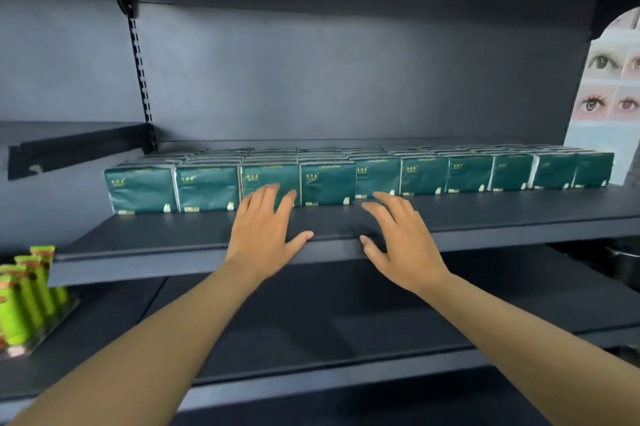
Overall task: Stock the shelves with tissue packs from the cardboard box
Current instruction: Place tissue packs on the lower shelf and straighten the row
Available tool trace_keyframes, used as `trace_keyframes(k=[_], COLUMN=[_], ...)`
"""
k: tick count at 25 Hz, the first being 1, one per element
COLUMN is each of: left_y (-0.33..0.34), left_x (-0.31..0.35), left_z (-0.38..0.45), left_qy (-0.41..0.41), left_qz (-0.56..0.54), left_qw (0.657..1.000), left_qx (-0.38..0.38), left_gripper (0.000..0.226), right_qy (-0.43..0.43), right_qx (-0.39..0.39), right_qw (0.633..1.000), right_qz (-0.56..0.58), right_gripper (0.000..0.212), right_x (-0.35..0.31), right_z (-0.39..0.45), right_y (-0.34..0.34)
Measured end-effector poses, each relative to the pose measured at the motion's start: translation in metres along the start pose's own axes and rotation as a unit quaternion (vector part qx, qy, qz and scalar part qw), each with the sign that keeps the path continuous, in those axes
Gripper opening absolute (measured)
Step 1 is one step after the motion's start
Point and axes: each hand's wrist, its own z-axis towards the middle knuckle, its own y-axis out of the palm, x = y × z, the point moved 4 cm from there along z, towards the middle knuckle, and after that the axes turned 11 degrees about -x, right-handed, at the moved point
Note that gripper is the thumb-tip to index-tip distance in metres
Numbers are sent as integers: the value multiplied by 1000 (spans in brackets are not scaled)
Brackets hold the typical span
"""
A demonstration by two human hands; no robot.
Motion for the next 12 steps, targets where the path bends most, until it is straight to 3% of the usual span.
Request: trace_keyframes(k=[5,8,12], left_y=[31,87,175], left_x=[67,103,155], left_z=[-108,-198,-354], left_qy=[24,12,5], left_qz=[2,-36,-94], left_qw=[998,982,914], left_qx=[-59,-185,-396], left_gripper=[77,79,71], right_qy=[-10,-14,-33], right_qx=[-70,-172,-297], right_qw=[997,978,935], right_qz=[32,114,193], right_gripper=[47,46,47], right_x=[-6,-15,-38], right_z=[-108,-189,-309], right_y=[30,87,180])
